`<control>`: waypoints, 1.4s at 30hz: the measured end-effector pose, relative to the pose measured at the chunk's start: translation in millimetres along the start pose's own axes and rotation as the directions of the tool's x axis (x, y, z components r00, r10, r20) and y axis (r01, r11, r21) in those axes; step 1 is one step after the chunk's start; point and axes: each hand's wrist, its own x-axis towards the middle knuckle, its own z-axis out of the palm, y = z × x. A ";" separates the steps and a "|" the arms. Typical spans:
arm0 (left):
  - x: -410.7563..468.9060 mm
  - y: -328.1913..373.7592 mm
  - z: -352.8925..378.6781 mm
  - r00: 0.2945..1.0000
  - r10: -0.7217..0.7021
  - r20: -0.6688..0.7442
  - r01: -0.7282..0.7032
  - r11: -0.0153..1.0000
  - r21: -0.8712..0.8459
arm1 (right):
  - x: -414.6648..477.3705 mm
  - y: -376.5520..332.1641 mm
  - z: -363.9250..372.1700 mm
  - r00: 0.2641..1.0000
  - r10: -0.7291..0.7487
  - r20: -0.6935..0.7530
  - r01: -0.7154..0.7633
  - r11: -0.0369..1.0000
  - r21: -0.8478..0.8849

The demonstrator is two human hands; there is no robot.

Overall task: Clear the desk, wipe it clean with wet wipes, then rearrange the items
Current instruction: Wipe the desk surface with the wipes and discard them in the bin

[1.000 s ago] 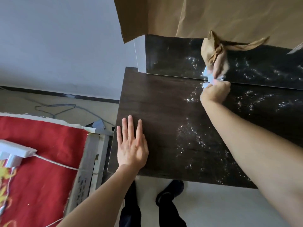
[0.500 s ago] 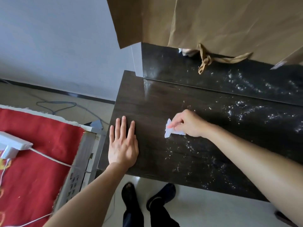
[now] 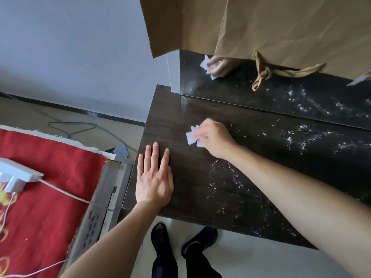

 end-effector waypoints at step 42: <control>1.5 1.2 -0.4 1.000 -0.014 -0.004 0.014 1.000 -0.021 | -31.5 105.4 -103.0 0.748 0.351 -0.564 -0.437 0.899 -0.021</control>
